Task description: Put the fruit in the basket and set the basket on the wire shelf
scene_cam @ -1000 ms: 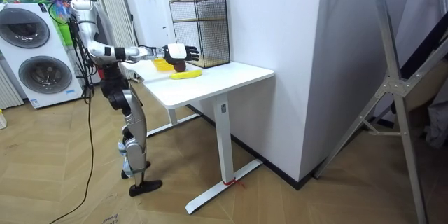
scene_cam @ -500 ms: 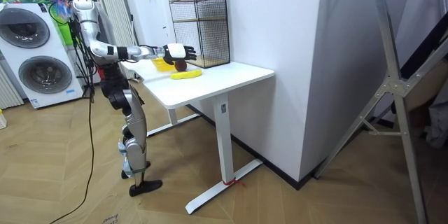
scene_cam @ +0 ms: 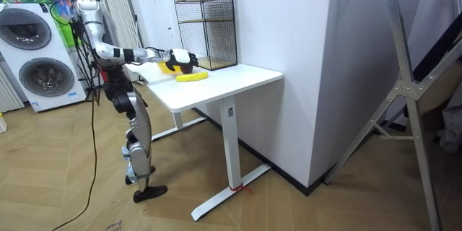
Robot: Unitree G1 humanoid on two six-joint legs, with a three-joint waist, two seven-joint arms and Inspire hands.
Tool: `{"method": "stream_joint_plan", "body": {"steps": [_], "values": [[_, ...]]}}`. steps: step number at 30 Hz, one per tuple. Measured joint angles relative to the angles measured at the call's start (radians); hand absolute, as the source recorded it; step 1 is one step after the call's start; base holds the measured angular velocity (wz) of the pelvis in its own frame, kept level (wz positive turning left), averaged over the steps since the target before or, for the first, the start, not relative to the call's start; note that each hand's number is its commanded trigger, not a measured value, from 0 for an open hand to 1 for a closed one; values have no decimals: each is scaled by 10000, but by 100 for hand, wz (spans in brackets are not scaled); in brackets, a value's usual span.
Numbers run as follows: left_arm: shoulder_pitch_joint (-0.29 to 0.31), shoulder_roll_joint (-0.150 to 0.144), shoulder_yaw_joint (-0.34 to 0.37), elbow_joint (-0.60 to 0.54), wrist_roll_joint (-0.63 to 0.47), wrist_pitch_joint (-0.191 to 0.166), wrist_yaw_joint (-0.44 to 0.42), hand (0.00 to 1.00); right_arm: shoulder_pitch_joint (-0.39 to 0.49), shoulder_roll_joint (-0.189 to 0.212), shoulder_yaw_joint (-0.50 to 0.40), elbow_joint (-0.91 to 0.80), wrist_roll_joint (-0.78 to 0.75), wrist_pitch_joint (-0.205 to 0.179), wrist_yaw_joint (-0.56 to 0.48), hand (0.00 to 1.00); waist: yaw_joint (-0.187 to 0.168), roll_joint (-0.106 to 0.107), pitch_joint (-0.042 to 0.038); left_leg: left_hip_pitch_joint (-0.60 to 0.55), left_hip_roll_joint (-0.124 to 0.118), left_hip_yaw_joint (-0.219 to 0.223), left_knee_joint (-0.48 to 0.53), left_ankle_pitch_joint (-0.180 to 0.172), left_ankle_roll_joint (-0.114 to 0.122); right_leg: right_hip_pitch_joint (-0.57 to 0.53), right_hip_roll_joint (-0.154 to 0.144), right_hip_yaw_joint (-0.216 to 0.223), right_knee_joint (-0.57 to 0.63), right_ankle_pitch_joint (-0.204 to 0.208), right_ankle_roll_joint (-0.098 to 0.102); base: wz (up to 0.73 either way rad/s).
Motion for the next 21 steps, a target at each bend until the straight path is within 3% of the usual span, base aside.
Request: {"method": "stream_joint_plan", "body": {"steps": [2,3,4,5,11,21], "values": [[-8,0,-1,-1,5,0,2,0,1,-1,-1,0,-264,1,137,0,-5,9,-8,-1,-1,-2,-4,0,0,0,1,10,1,0,0,0],[-15,0,-6,-1,5,2,9,0,1,0,0,0,-445,5,241,58,-13,11,-9,-1,-2,-4,-13,0,0,-1,2,21,1,0,0,0],[-24,0,-16,-1,6,2,12,0,1,1,0,1,-579,6,282,74,-14,12,-9,-1,-3,-6,-16,0,0,-1,5,32,1,0,0,0],[-40,0,-36,-2,6,3,17,0,1,2,0,1,-730,36,368,100,-13,13,-9,-1,-3,-7,-21,0,0,-1,7,44,2,0,0,0],[-79,0,-87,-54,3,12,35,0,-20,1,-10,23,-1180,117,377,100,-4,-34,-36,1,-2,-2,-31,0,0,7,13,100,5,0,0,0],[-194,-4,-315,339,-9,15,210,0,-411,62,5,890,-1393,5,-187,100,17,-172,-12,17,-8,-14,-13,4,5,30,-7,18,-2,0,0,0]]}}
